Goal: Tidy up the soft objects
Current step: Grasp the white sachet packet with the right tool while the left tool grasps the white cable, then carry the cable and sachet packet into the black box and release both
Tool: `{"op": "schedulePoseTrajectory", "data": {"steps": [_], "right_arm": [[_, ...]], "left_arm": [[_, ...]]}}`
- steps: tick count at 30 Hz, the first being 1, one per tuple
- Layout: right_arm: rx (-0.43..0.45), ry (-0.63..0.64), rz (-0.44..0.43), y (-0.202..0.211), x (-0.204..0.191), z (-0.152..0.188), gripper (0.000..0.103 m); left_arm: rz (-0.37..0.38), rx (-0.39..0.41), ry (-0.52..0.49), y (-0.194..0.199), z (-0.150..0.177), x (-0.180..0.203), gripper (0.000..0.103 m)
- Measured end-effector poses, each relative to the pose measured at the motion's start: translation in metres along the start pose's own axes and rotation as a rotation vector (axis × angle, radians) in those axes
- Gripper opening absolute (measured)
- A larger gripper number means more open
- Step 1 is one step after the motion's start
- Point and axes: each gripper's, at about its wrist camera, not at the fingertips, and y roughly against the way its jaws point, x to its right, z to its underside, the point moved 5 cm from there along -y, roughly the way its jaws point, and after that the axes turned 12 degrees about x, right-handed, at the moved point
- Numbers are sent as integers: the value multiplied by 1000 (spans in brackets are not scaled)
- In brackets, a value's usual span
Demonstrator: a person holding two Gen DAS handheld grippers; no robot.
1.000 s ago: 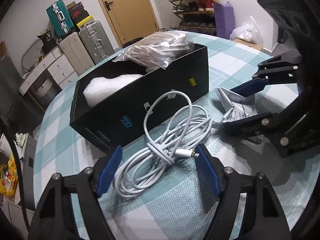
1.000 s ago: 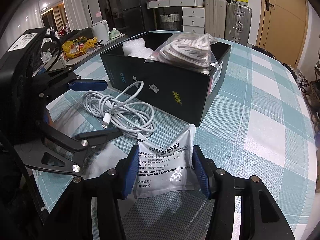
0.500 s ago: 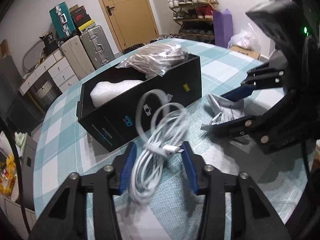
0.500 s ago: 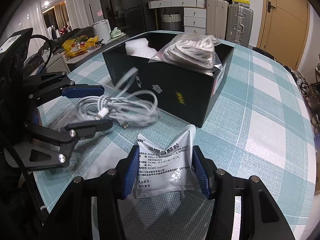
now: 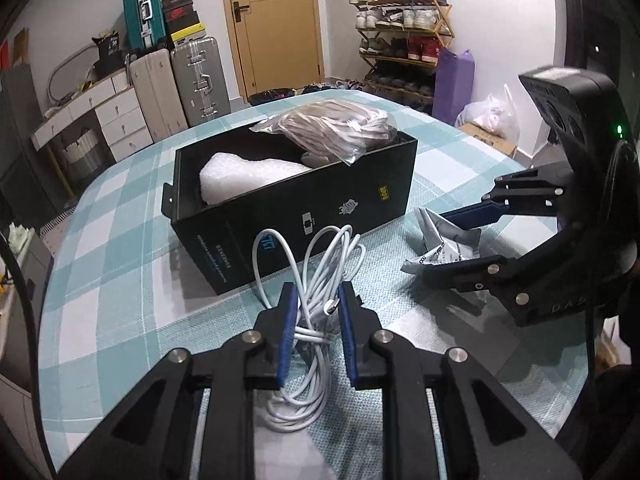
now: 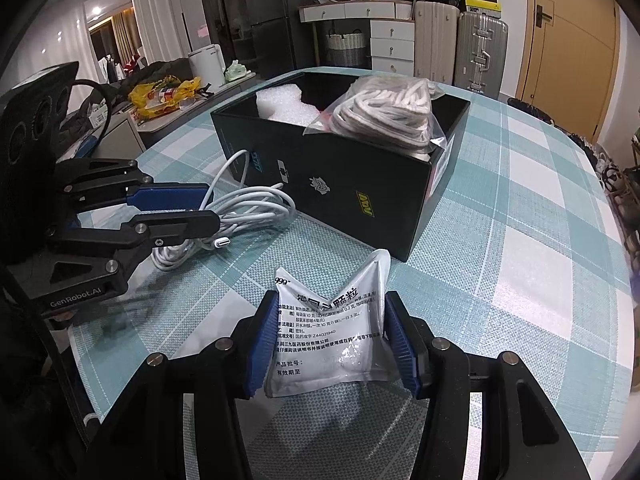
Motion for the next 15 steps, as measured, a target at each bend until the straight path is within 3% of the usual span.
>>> {"op": "schedulePoseTrajectory", "data": {"steps": [15], "right_arm": [[99, -11, -42, 19, -7, -18, 53]], "left_arm": [[30, 55, 94, 22, -6, -11, 17]]}}
